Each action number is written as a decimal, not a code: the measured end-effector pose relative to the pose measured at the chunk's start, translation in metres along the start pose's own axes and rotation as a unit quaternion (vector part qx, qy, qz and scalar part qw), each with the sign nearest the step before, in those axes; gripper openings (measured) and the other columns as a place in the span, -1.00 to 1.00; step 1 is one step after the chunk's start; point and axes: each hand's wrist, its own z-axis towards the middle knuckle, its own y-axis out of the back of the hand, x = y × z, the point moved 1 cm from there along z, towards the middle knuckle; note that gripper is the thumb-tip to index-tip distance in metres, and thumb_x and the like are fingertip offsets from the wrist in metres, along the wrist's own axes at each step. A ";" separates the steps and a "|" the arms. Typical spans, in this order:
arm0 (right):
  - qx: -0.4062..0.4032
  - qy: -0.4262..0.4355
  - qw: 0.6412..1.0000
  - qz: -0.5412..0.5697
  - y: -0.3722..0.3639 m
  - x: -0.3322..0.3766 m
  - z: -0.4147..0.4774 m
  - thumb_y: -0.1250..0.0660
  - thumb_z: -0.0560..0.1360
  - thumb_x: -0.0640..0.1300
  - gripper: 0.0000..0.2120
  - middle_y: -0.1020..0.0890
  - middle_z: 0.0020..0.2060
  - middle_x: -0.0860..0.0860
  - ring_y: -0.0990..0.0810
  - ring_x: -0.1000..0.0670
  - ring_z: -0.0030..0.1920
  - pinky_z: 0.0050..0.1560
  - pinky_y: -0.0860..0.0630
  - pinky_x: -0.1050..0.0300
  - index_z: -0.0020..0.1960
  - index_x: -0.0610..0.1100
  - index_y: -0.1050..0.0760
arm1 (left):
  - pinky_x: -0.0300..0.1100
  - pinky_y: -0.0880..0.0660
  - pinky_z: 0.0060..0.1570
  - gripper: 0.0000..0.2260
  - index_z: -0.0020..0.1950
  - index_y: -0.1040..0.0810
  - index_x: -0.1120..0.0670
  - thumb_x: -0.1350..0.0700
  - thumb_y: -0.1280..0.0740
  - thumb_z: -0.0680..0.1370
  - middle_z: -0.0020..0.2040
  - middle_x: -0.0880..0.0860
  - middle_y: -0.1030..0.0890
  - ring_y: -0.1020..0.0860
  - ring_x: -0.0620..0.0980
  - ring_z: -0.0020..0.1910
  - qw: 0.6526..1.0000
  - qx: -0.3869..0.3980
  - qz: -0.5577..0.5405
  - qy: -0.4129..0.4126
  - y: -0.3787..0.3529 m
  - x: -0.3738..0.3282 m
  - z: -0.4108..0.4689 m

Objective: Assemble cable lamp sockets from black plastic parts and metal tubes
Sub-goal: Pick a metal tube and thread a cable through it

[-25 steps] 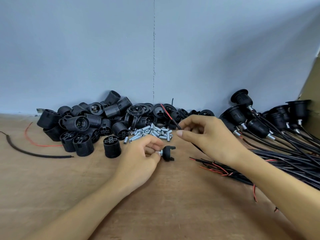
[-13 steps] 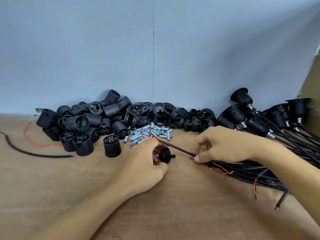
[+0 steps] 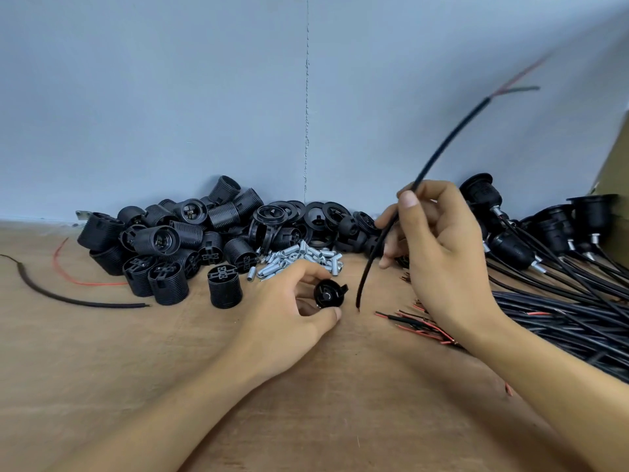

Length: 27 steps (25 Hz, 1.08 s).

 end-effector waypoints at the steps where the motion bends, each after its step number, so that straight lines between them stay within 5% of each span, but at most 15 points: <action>1: -0.014 -0.021 0.999 0.034 0.000 0.000 0.001 -0.18 0.70 -0.11 -0.89 -0.66 -0.22 -0.05 -0.54 0.00 -0.42 -0.36 -0.60 0.02 0.03 -0.12 -0.40 | -0.16 -0.58 0.01 -0.68 0.03 -0.60 -0.16 0.07 -0.57 0.34 -0.01 -0.25 -0.66 -0.67 -0.16 -0.09 1.000 -0.001 -0.001 -0.003 0.000 0.000 0.000; 9: -0.051 -0.104 0.979 0.167 0.001 -0.004 0.010 -0.14 0.71 -0.16 -0.87 -0.66 -0.27 -0.03 -0.57 -0.01 -0.39 -0.26 -0.63 0.04 0.01 -0.16 -0.37 | -0.37 -0.55 -0.06 -0.63 0.01 -0.54 -0.17 0.18 -0.60 0.40 0.01 -0.32 -0.63 -0.67 -0.20 -0.09 1.000 0.010 -0.016 -0.017 0.000 0.007 0.002; 18: -0.029 -0.076 0.992 0.098 -0.003 -0.004 0.001 -0.16 0.70 -0.11 -0.88 -0.65 -0.22 -0.03 -0.59 -0.01 -0.34 -0.24 -0.64 0.07 0.04 -0.15 -0.38 | -0.42 -0.52 -0.07 -0.67 0.01 -0.56 -0.19 0.00 -0.55 0.32 0.00 -0.35 -0.62 -0.67 -0.22 -0.10 0.999 0.009 -0.038 -0.031 -0.001 0.005 0.002; 23: 0.049 -0.022 0.998 0.031 -0.010 0.002 -0.008 -0.19 0.69 -0.15 -0.91 -0.65 -0.20 -0.08 -0.59 -0.06 -0.36 -0.26 -0.63 0.01 0.05 -0.15 -0.42 | -0.32 -0.55 -0.09 -0.66 0.05 -0.62 -0.19 -0.11 -0.55 0.31 -0.02 -0.21 -0.68 -0.68 -0.17 -0.11 0.998 -0.011 -0.065 -0.021 -0.002 0.001 0.000; 27: 0.071 -0.017 0.997 -0.023 -0.008 0.005 -0.005 -0.24 0.67 -0.11 -0.89 -0.68 -0.25 -0.04 -0.54 0.07 -0.35 -0.28 -0.48 0.26 0.04 -0.11 -0.50 | -0.32 -0.57 -0.11 -0.71 0.08 -0.67 -0.13 -0.11 -0.52 0.38 -0.03 -0.11 -0.73 -0.70 -0.12 -0.12 0.983 0.043 -0.175 -0.021 -0.008 -0.015 -0.006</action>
